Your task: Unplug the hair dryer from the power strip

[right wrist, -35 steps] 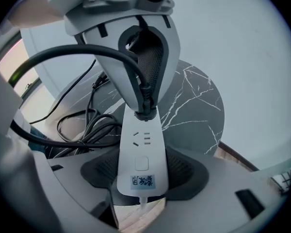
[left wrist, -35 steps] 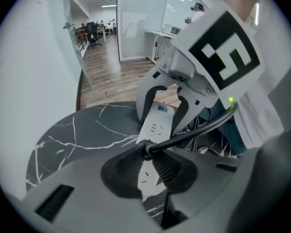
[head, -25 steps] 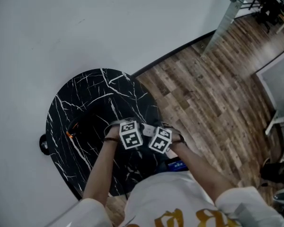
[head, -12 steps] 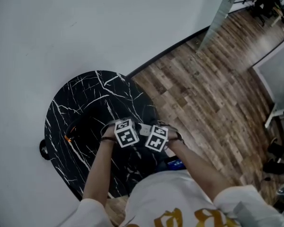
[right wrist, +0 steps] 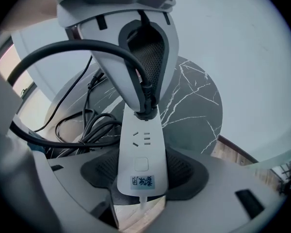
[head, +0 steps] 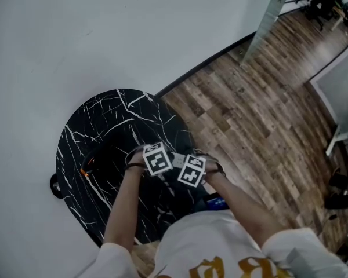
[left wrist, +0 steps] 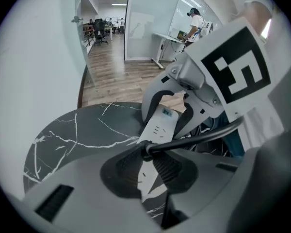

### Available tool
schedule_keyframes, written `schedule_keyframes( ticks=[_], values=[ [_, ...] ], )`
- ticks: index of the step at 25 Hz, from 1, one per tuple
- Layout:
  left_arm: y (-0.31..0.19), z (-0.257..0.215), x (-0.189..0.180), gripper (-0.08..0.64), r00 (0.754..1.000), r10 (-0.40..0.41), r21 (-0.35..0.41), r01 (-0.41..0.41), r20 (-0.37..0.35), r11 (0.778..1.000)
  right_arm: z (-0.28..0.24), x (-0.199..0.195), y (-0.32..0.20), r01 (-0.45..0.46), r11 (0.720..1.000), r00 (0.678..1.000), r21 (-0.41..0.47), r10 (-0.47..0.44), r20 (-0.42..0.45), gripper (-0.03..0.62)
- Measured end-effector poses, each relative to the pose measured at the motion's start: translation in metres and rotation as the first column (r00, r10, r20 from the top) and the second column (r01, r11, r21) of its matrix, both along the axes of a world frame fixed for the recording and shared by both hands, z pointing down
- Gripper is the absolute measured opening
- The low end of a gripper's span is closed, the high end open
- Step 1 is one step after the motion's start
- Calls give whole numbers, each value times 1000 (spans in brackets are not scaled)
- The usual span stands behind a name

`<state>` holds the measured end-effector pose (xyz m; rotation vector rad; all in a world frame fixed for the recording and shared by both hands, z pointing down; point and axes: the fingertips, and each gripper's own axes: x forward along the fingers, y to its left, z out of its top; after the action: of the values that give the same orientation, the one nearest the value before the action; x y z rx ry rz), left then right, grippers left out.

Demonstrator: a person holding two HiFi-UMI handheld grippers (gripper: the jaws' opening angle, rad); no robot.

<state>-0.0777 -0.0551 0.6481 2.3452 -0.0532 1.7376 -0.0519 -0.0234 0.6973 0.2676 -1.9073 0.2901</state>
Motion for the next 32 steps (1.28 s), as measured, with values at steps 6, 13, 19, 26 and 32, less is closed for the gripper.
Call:
schedule_keyframes(
  ticks=[6, 13, 19, 26, 32],
  values=[
    [8, 7, -11, 57, 999, -42, 212, 36, 25, 977, 0, -1, -1, 30, 1000, 999, 4, -30, -22, 268],
    [-13, 1, -13, 69, 997, -44, -52, 48, 68, 998, -1, -1, 0, 6, 1000, 1000, 1, -5, -12, 267],
    [8, 3, -7, 60, 999, -10, 85, 6, 43, 996, 0, -1, 0, 11, 1000, 1000, -9, -11, -29, 268],
    [-6, -1, -6, 58, 998, 22, 62, -26, 59, 998, -1, 0, 1, 17, 1000, 999, 1, -17, -28, 268],
    [3, 0, -2, 63, 1000, -10, -13, 11, 14, 1000, -1, 0, 1, 3, 1000, 1000, 15, -3, 21, 268]
  ],
)
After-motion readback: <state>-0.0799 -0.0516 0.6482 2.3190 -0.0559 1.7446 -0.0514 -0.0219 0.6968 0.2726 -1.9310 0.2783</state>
